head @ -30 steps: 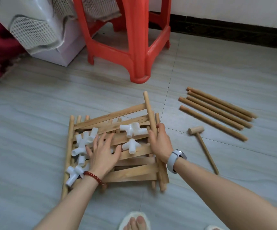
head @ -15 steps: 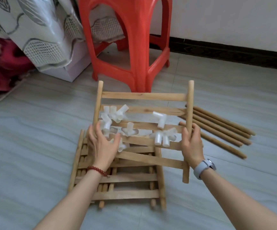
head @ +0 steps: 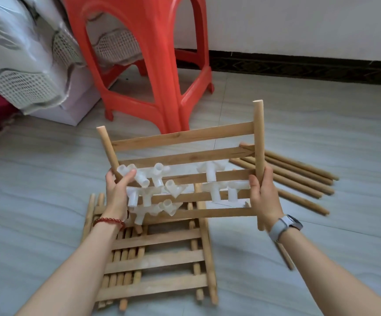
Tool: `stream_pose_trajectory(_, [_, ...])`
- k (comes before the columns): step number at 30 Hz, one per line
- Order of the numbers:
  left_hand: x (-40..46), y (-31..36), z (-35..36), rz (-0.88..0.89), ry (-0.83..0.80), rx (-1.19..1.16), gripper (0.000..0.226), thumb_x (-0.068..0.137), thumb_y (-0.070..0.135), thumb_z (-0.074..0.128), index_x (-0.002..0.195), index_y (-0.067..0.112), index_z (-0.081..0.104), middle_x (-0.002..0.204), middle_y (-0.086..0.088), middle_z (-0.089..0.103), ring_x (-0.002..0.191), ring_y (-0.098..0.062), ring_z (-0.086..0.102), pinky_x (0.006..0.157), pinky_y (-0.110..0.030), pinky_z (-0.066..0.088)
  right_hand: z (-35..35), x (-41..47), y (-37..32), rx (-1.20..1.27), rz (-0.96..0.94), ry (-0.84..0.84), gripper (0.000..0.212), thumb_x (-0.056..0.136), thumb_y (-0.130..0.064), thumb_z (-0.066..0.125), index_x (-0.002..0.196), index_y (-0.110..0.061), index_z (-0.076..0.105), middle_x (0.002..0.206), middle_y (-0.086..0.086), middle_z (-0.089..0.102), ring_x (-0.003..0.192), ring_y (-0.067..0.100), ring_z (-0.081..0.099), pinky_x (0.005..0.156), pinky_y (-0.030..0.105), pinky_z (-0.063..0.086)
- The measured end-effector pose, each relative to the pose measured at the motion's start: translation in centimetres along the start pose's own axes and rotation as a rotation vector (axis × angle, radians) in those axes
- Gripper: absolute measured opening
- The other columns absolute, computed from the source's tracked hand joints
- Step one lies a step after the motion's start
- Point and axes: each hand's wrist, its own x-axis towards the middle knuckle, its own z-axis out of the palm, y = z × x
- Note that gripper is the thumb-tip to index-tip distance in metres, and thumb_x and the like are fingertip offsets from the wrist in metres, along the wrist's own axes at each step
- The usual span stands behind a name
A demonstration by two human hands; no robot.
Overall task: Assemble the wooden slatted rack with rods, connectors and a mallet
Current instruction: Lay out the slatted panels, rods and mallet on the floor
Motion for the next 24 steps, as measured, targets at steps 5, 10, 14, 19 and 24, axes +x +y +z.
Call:
stream_pose_trajectory(5, [-0.7, 1.2, -1.4, 0.035, 0.053, -0.11, 0.043, 0.074, 0.057, 0.051, 0.108, 0.031, 0.05, 0.102, 0.004, 0.049, 0.108, -0.02, 0.047, 0.105, -0.047, 0.034, -0.5, 0.5, -1.4, 0.186, -0.008, -0.039, 0.038, 0.096, -0.002, 0.045, 0.096, -0.04, 0.043, 0.091, -0.021, 0.048, 0.085, -0.003, 0.048, 0.076, 0.008, 0.039])
stream_pose_trajectory(10, [-1.8, 3.9, -1.7, 0.186, 0.189, -0.187, 0.051, 0.089, 0.058, 0.038, 0.123, 0.02, 0.045, 0.111, 0.011, 0.049, 0.118, -0.017, 0.047, 0.098, -0.035, 0.036, -1.1, 0.3, -0.8, 0.075, -0.054, -0.028, 0.028, 0.089, -0.007, 0.061, 0.081, -0.034, 0.055, 0.088, -0.005, 0.057, 0.085, 0.016, 0.054, 0.073, 0.022, 0.043])
stream_pose_trajectory(14, [-3.3, 3.7, -2.9, 0.058, 0.052, -0.382, 0.03, 0.1, 0.036, 0.034, 0.118, 0.022, 0.053, 0.096, 0.018, 0.057, 0.104, -0.009, 0.051, 0.086, -0.03, 0.036, -0.7, -1.0, 1.7, -0.156, -0.098, -0.103, 0.004, 0.084, -0.013, 0.068, 0.084, -0.011, 0.072, 0.098, 0.0, 0.065, 0.095, 0.022, 0.06, 0.075, 0.036, 0.047])
stream_pose_trajectory(19, [-2.8, 4.3, -4.4, -0.005, -0.135, -0.577, 0.051, 0.068, 0.025, 0.042, 0.115, 0.032, 0.06, 0.108, 0.019, 0.065, 0.12, -0.007, 0.048, 0.09, -0.035, 0.029, 0.2, -1.8, 0.7, 0.136, -0.064, 0.028, 0.028, 0.09, -0.017, 0.058, 0.114, -0.031, 0.062, 0.114, -0.011, 0.058, 0.105, 0.027, 0.059, 0.092, 0.045, 0.048])
stream_pose_trajectory(24, [-3.1, 4.2, -4.2, 0.005, -0.114, -0.56, 0.055, 0.07, 0.031, 0.042, 0.123, 0.028, 0.057, 0.111, 0.015, 0.064, 0.125, -0.006, 0.043, 0.101, -0.037, 0.025, 0.3, -1.4, 0.9, 0.124, 0.023, 0.006, 0.019, 0.093, -0.019, 0.058, 0.111, -0.026, 0.062, 0.106, -0.006, 0.063, 0.102, 0.023, 0.061, 0.091, 0.038, 0.051])
